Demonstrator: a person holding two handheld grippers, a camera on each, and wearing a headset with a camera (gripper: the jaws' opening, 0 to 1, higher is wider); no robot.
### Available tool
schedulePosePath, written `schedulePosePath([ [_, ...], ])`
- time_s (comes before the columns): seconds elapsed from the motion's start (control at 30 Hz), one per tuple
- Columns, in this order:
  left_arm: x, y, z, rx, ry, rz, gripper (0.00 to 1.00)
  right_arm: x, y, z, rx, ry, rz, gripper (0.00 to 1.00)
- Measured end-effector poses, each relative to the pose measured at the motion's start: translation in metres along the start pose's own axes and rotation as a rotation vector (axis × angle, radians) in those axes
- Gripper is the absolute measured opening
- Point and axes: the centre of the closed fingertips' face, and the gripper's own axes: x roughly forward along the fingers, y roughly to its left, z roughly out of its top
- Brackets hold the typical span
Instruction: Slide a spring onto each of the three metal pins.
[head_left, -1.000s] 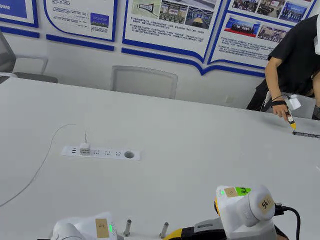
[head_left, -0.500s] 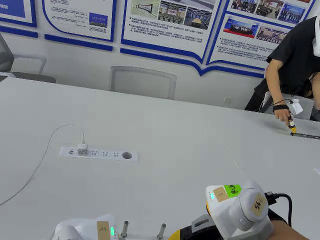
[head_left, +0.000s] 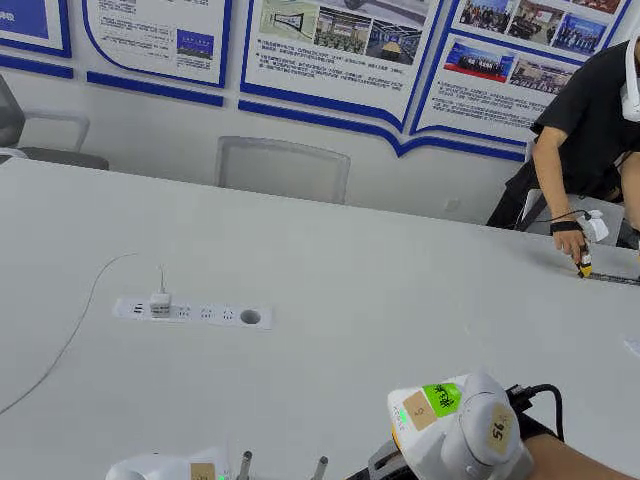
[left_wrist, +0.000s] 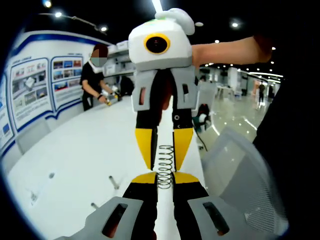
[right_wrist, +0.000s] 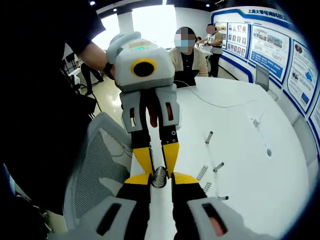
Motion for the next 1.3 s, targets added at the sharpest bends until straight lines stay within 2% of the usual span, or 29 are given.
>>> schedulePosePath([
  [0.2,-0.003,0.001,-0.001,-0.001,0.001,-0.004,0.10,0.002,0.002,0.002,-0.007,-0.007,0.015,0.13],
  [0.6,-0.004,-0.006,-0.008,0.007,0.009,-0.031,0.10,0.008,0.007,0.001,-0.009,0.020,0.067,0.12],
  [1.0,-0.017,-0.003,-0.022,-0.053,0.013,0.006,0.11,0.024,0.006,0.008,0.002,0.021,0.076,0.12],
  [1.13,-0.023,-0.001,-0.032,-0.070,0.028,0.027,0.13,0.028,0.004,0.008,0.001,0.025,0.077,0.12],
  [1.3,-0.030,0.004,-0.040,-0.098,0.016,0.055,0.15,0.033,-0.007,0.000,0.017,0.052,0.038,0.12],
])
